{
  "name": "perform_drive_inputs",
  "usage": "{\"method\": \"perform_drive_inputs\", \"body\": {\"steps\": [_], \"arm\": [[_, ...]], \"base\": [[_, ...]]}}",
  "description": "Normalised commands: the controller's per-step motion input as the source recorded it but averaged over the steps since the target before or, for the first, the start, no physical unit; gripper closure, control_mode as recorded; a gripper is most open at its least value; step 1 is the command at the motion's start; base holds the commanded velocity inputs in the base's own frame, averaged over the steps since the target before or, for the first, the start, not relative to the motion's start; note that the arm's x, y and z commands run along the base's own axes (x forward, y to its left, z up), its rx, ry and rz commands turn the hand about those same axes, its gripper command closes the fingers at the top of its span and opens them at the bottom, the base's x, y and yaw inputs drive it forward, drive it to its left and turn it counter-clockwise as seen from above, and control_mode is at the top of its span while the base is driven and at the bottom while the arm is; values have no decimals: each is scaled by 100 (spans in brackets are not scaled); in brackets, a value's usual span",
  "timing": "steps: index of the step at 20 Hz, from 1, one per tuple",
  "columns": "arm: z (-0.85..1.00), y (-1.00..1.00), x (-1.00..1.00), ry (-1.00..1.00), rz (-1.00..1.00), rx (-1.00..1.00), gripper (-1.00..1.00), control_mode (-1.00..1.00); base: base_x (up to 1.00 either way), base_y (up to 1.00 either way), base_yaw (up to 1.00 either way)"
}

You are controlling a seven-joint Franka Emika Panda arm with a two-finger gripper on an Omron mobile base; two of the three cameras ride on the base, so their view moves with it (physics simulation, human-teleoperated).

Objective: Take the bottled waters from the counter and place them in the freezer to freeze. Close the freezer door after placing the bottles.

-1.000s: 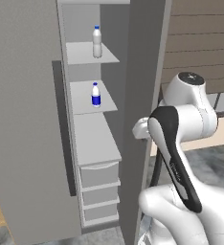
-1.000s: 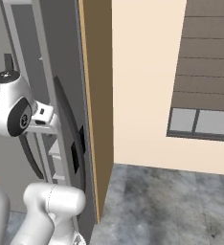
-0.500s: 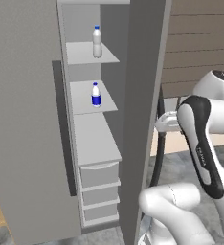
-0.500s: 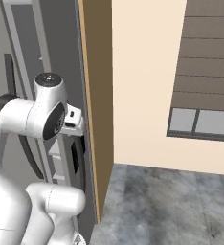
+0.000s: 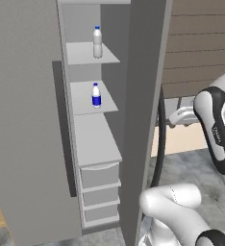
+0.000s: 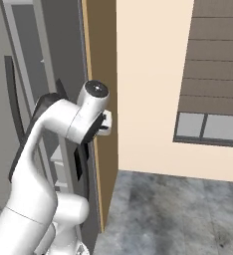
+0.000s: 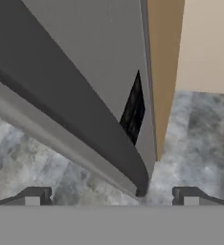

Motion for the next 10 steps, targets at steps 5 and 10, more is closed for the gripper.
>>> {"method": "perform_drive_inputs", "body": {"steps": [5,10], "arm": [[-35,-27,57,-16,14,0,-100,-100],[-32,-17,43,-18,19,0,-100,-100]], "base": [[0,0,0],[0,0,0]]}}
